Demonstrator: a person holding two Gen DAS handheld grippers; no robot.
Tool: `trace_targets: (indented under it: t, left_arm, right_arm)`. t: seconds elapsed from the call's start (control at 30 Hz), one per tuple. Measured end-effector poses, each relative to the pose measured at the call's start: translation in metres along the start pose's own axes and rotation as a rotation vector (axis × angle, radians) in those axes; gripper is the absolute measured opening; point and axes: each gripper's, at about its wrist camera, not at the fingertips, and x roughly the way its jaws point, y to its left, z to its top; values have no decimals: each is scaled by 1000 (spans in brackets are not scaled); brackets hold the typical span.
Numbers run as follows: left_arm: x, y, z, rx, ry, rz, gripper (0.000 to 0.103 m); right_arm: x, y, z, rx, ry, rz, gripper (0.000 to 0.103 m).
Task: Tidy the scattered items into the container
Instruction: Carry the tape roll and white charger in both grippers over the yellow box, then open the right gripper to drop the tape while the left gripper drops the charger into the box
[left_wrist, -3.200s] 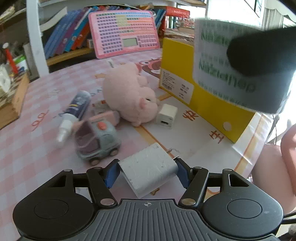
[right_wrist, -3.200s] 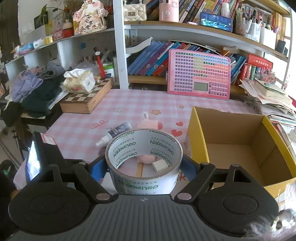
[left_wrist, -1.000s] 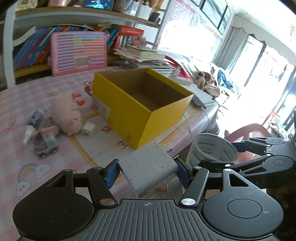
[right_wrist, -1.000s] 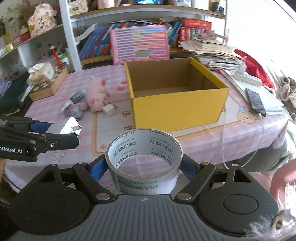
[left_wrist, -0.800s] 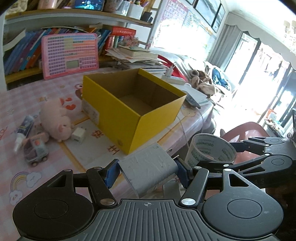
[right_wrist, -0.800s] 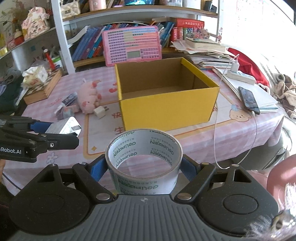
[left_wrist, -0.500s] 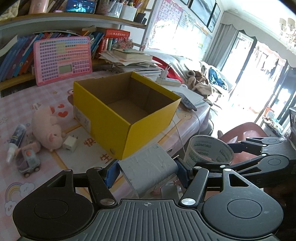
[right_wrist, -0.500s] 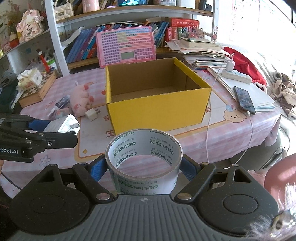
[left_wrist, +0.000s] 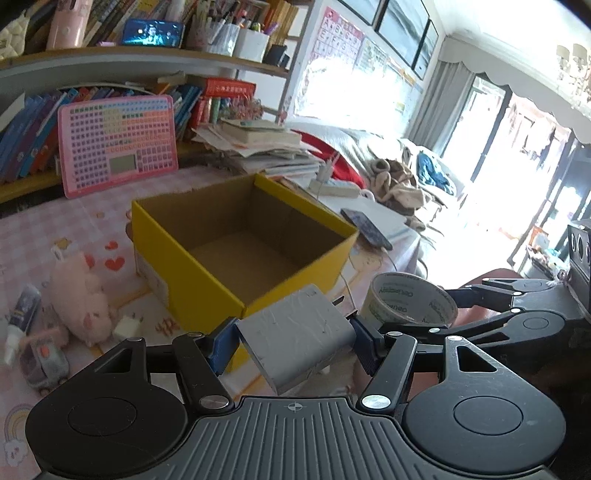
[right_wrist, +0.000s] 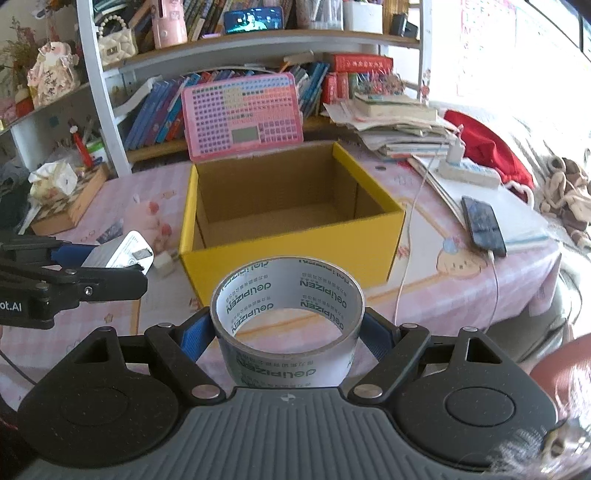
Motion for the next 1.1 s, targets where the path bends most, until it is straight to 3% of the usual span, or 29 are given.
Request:
trace_targets:
  t: [0.43,0.8,1.1]
  left_arm:
    - [28,6,39,-9,-87,74,65]
    - [66,11,74,-9,-118,171,65]
    - [125,26,98,30,-18,266,65]
  right_arm:
    - [36,-25,53,-92,-61,74,82]
    - [88,-38,111,-267,-111,159,82]
    - [166,-34,144,-447,23,259,82]
